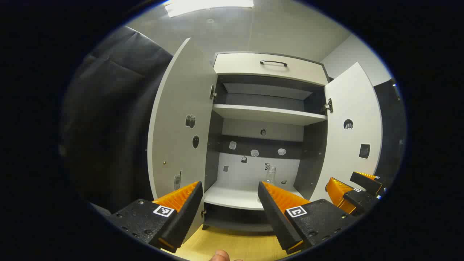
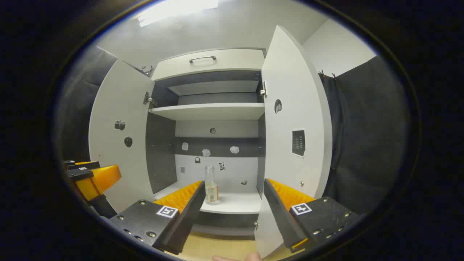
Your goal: Grasp the bottle in the cabinet with the left hand and place it on the coaster, then close the right door with the right hand and the left door with the left hand.
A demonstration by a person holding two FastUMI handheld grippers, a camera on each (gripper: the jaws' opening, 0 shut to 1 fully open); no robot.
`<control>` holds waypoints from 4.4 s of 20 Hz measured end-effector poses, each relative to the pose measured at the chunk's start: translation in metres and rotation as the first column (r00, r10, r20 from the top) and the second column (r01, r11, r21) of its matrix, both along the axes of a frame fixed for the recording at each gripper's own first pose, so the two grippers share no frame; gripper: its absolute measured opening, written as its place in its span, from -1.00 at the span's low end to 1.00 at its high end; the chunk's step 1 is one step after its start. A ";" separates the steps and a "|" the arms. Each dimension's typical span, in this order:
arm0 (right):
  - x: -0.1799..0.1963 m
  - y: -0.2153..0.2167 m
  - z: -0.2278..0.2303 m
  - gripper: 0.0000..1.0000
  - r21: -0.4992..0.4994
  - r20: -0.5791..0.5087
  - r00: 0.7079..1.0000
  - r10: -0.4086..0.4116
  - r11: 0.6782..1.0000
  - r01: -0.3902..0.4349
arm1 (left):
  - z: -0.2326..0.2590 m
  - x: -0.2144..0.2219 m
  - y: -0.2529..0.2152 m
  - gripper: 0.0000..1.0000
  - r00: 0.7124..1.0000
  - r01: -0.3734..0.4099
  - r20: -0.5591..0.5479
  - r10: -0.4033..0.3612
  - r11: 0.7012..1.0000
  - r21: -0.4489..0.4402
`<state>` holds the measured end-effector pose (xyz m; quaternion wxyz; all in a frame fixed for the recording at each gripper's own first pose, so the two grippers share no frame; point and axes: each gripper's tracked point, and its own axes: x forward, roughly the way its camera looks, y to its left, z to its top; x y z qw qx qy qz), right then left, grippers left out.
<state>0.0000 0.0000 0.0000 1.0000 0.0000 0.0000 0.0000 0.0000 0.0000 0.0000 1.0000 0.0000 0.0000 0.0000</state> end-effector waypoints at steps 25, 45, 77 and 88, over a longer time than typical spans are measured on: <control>-0.001 0.020 0.001 0.95 0.025 0.005 0.998 0.057 0.998 -0.057 | -0.009 0.001 -0.001 0.92 1.000 0.000 -0.005 0.000 1.000 0.026; -0.025 -0.048 0.004 0.95 -0.030 0.017 0.978 -0.206 0.978 0.207 | -0.091 0.221 -0.135 0.92 0.937 0.331 -0.126 -0.324 0.943 0.038; -0.020 -0.033 0.007 0.86 0.004 0.036 0.997 -0.073 0.997 0.073 | -0.117 0.141 -0.113 -0.03 0.851 0.500 -0.151 -0.502 0.864 -0.057; -0.040 -0.031 0.014 0.86 0.005 0.050 0.997 -0.058 0.998 0.058 | -0.252 0.043 -0.082 -0.03 0.766 0.546 -0.312 -0.562 0.825 -0.146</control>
